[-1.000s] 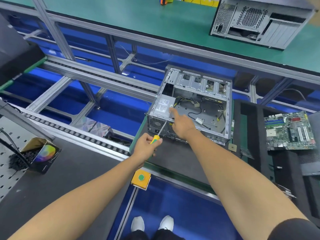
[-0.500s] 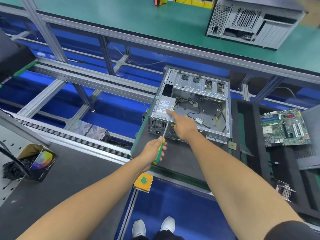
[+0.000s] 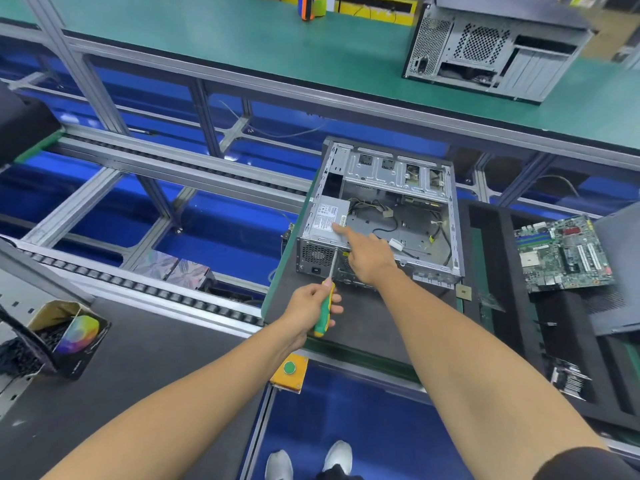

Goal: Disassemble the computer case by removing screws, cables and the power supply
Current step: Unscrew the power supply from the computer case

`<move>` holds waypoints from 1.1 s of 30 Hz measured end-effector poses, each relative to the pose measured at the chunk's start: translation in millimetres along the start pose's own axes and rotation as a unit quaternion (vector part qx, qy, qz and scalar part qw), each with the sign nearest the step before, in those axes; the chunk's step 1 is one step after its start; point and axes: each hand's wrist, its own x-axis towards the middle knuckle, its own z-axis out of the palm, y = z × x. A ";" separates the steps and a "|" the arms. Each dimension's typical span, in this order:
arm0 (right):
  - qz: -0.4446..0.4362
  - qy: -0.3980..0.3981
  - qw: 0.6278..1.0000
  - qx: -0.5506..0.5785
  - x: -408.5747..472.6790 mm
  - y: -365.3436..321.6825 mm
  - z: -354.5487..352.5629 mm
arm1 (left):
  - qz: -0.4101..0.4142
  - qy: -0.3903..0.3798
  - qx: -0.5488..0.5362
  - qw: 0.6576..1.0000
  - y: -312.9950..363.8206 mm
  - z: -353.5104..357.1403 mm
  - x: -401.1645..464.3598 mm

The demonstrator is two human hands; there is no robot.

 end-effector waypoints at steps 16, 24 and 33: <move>0.005 -0.007 1.000 -0.013 -1.3 -0.5 -0.9 | 0.053 0.097 0.025 0.994 -9.9 2.4 9.0; 0.004 -0.006 1.000 -0.018 -0.5 -0.5 0.0 | 0.014 0.031 -0.002 0.999 -5.3 5.1 2.0; 0.007 -0.005 1.000 -0.026 -0.2 -0.6 2.0 | 0.040 0.066 0.070 0.995 -3.7 -0.7 8.0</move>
